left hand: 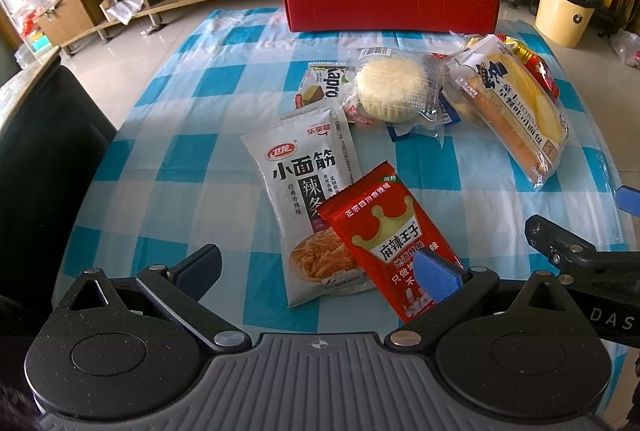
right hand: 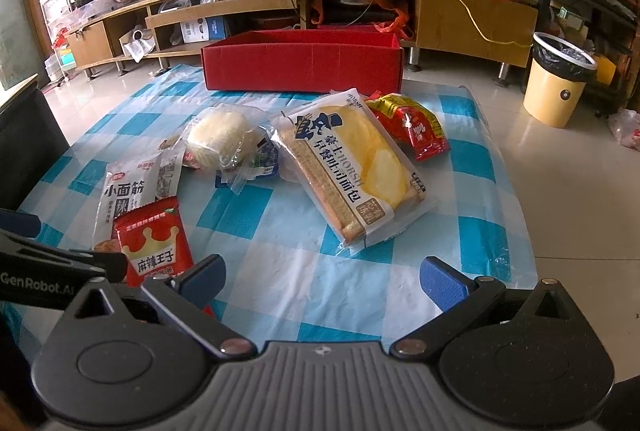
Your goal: Organize snacks
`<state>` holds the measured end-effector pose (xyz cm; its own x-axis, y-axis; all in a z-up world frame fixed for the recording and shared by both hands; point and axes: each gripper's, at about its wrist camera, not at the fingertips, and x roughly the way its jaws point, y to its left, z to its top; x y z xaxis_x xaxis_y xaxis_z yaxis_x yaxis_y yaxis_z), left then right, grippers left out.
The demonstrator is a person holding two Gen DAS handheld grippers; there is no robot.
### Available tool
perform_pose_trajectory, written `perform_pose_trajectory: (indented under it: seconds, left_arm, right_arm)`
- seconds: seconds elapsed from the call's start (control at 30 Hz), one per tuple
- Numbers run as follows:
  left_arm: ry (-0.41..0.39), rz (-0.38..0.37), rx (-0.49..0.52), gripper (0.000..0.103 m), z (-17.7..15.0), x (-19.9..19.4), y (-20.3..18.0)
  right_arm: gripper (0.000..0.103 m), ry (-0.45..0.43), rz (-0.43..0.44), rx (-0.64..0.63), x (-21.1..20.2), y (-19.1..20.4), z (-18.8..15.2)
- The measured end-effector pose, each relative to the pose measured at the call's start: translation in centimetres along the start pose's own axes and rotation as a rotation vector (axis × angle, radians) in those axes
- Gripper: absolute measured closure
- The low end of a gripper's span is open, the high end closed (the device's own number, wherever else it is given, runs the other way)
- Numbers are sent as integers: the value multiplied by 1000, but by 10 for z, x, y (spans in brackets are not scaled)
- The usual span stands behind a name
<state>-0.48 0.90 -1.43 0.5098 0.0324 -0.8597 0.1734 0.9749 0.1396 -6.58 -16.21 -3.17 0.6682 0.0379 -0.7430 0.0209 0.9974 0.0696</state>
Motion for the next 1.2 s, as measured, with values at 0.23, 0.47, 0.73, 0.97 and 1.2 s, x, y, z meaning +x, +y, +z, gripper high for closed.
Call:
perform_pose_trajectory:
  seconds: [0.23,0.47,0.73,0.97,1.2]
  left_arm:
    - [0,3,0,0,0,1,0]
    - [1,5,0,0,-1,1,1]
    - [3,6,0,0,-1,1,1]
    - [12,14,-2,0,-5,4,5]
    - [24,17,-26,0,-7,4,13]
  right_arm:
    - [0,6,4,0,1,0,0]
    - [0,13,9,-1,2,1,-1]
    - [0,19,14,-3,3,2,-1]
    - [0,33,26,-20,6,5,-2]
    - [0,35,47,-54,8,13,-2]
